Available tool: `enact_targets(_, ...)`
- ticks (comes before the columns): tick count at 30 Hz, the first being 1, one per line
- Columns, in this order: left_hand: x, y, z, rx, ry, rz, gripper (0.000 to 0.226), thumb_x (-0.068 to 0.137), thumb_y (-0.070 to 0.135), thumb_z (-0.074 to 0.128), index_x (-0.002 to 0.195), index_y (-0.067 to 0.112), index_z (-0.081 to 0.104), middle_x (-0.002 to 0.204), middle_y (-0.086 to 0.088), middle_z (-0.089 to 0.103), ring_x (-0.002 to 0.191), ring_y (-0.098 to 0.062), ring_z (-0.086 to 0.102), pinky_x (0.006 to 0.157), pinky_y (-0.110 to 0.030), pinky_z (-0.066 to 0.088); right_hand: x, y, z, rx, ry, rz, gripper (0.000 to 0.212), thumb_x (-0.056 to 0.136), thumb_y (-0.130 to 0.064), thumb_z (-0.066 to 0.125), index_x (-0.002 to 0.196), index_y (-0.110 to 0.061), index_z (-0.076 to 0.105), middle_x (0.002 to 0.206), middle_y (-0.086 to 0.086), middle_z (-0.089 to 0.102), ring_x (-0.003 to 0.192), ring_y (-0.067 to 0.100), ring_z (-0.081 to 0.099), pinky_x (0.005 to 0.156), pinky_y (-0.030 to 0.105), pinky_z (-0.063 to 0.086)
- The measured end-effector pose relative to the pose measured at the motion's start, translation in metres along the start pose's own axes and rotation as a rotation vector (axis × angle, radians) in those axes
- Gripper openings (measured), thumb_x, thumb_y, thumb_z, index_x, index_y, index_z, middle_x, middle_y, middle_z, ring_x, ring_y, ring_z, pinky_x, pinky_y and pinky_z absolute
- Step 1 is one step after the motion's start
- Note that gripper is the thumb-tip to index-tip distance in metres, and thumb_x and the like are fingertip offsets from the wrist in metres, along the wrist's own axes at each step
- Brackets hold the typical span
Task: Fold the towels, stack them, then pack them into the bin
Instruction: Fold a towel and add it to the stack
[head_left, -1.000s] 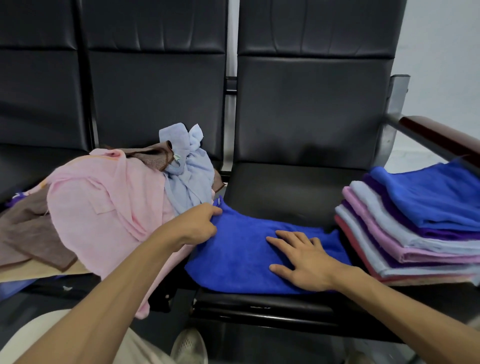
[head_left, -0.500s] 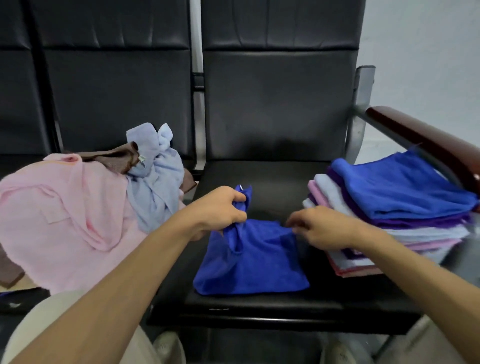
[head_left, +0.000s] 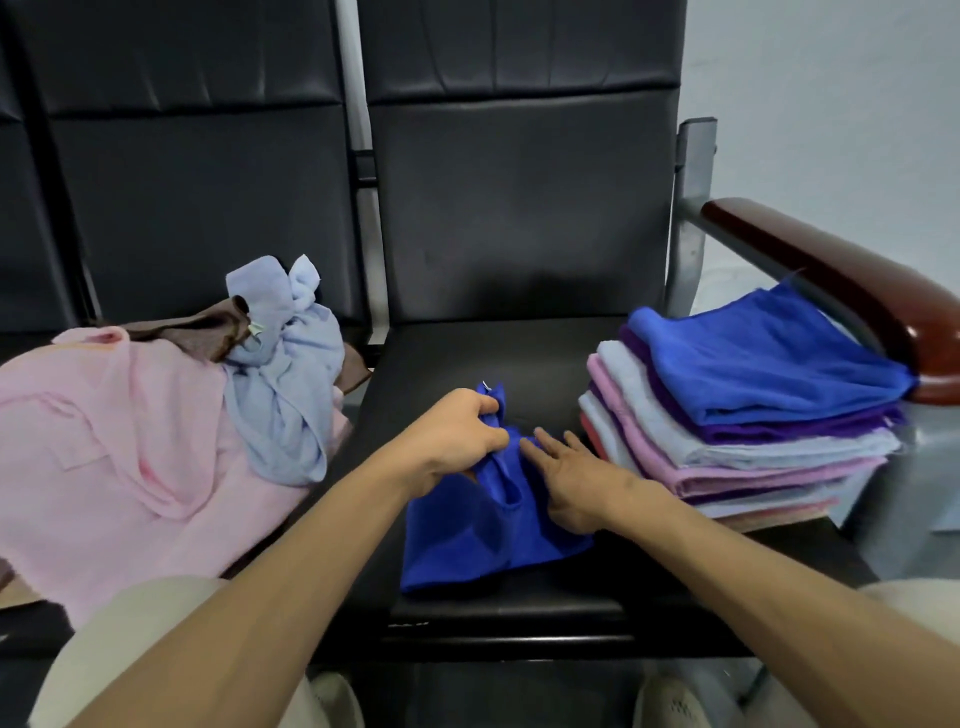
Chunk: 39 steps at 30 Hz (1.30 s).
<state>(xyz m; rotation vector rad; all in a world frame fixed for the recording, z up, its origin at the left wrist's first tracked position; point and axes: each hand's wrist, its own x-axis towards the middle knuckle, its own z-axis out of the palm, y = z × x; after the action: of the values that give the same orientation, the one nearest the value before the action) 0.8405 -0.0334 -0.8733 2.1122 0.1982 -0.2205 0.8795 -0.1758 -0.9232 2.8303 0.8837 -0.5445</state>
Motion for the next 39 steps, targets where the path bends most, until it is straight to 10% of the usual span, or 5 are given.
enact_targets(2,0.003,0.0,0.008,-0.039,0.021,-0.009,0.024,0.092,0.0,0.049,0.095,0.023,0.055,0.093,-0.01,0.058,0.067,-0.015,0.061,0.052,-0.023,0.056,-0.007,0.002,-0.012,0.098,0.085,0.042,0.045,0.095,-0.009,0.038,0.138,0.003,0.034,0.148,0.018,0.033,0.14,0.029,0.028,0.111,0.033,0.027)
enact_targets(5,0.01,-0.005,0.021,-0.164,-0.045,-0.06,0.052,0.095,0.002,0.051,0.143,0.013,0.038,0.087,-0.005,0.057,0.062,-0.016,0.066,0.056,-0.024,0.058,-0.023,0.013,-0.029,0.173,0.277,0.103,0.029,0.09,-0.005,0.041,0.115,-0.004,0.055,0.12,0.016,0.059,0.112,0.03,0.054,0.083,0.031,0.041)
enact_targets(26,0.032,-0.036,0.02,0.072,0.152,0.215,0.067,0.091,0.005,0.054,0.142,0.044,0.035,0.137,0.0,0.035,0.085,-0.017,0.069,0.078,-0.033,0.058,-0.015,0.004,0.007,0.279,0.265,0.162,0.033,0.097,-0.024,0.048,0.12,-0.001,0.045,0.124,0.02,0.055,0.113,0.031,0.054,0.087,0.032,0.039)
enact_targets(30,0.025,-0.041,0.008,0.376,0.295,0.141,0.047,0.093,0.014,0.052,0.136,0.026,0.038,0.134,-0.002,0.038,0.1,-0.016,0.057,0.088,-0.037,0.051,-0.015,0.007,0.008,0.238,0.256,0.194,0.03,0.094,-0.01,0.041,0.121,0.004,0.043,0.106,0.021,0.053,0.088,0.025,0.057,0.057,0.019,0.032)
enact_targets(39,0.007,-0.076,-0.02,0.674,0.171,-0.236,0.067,0.086,0.06,0.053,0.125,0.007,0.044,0.118,-0.01,0.058,0.105,-0.027,0.06,0.082,-0.036,0.048,-0.009,0.003,-0.001,0.506,0.241,0.341,0.036,0.091,-0.032,0.059,0.112,-0.003,0.054,0.117,0.012,0.06,0.102,0.026,0.058,0.07,0.025,0.038)
